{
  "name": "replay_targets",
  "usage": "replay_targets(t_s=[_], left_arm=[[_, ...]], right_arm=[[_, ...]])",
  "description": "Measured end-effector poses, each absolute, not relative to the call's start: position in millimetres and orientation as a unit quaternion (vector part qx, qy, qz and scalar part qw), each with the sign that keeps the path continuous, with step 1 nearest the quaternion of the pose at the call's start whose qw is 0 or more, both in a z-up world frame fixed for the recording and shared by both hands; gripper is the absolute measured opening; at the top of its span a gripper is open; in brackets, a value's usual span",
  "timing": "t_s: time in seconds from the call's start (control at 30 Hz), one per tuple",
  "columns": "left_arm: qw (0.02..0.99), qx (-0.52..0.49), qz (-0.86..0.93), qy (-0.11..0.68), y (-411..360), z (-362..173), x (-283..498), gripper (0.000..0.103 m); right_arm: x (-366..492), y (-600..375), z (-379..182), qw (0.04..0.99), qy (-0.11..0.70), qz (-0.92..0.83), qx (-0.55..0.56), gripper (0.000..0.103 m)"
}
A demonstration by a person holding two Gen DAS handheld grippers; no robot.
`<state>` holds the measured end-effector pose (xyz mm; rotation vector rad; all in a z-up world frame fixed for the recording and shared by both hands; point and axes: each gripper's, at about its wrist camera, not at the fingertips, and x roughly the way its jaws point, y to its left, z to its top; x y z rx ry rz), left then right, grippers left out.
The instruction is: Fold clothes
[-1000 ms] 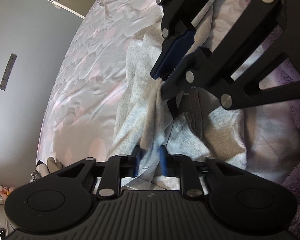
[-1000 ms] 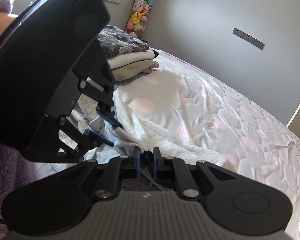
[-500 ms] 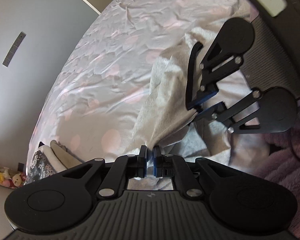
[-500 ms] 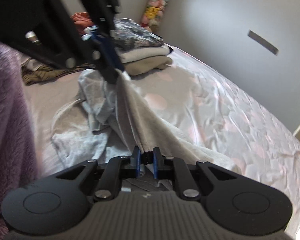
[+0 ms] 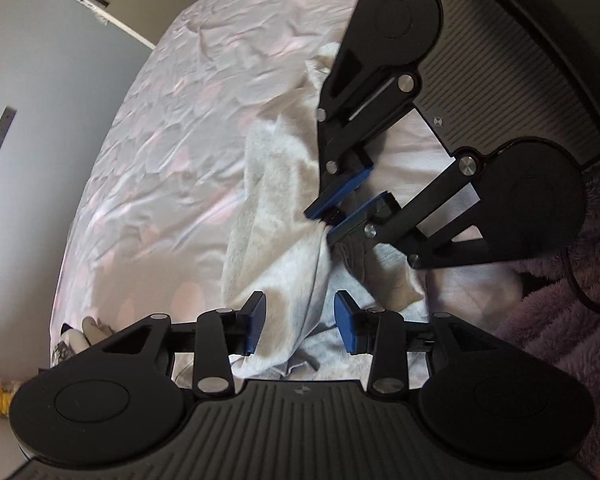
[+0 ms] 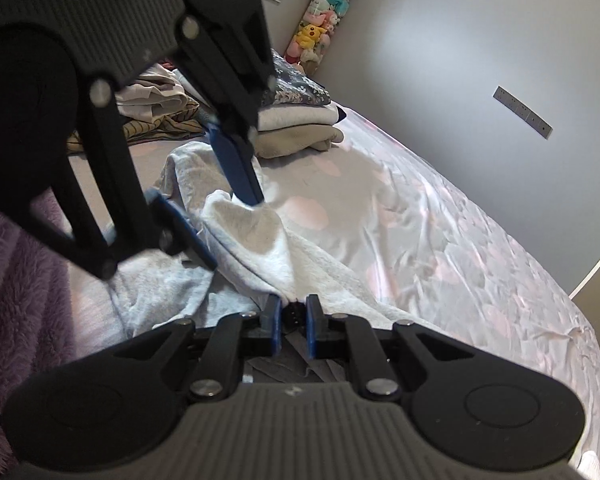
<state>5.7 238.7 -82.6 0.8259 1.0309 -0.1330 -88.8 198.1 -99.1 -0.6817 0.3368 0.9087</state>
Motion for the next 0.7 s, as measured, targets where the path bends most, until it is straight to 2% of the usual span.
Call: replay_targets(t_s=[0.13, 0.2, 0.27, 0.37, 0.47, 0.57, 0.7], left_arm=[[0.788, 0.375, -0.065, 0.484, 239, -94, 18, 0.033], [0.791, 0.366, -0.064, 0.486, 241, -96, 23, 0.027], [0.794, 0.358, -0.057, 0.488, 242, -96, 26, 0.013], [0.802, 0.34, -0.041, 0.49, 245, -96, 29, 0.004], [0.81, 0.324, -0.016, 0.489, 248, -97, 30, 0.002], [0.816, 0.31, 0.024, 0.487, 258, -97, 34, 0.002], [0.831, 0.275, 0.071, 0.478, 279, -95, 40, 0.002]], right_arm=[[-91, 197, -99, 0.829, 0.152, 0.43, -0.324, 0.014], [-92, 197, -99, 0.829, 0.151, 0.43, -0.325, 0.014], [-91, 197, -98, 0.829, 0.152, 0.431, -0.324, 0.014], [-90, 198, -99, 0.828, 0.154, 0.432, -0.322, 0.014], [-89, 198, -99, 0.826, 0.157, 0.435, -0.322, 0.015], [-86, 196, -95, 0.824, 0.168, 0.44, -0.316, 0.021], [-73, 182, -80, 0.823, 0.181, 0.441, -0.308, 0.021]])
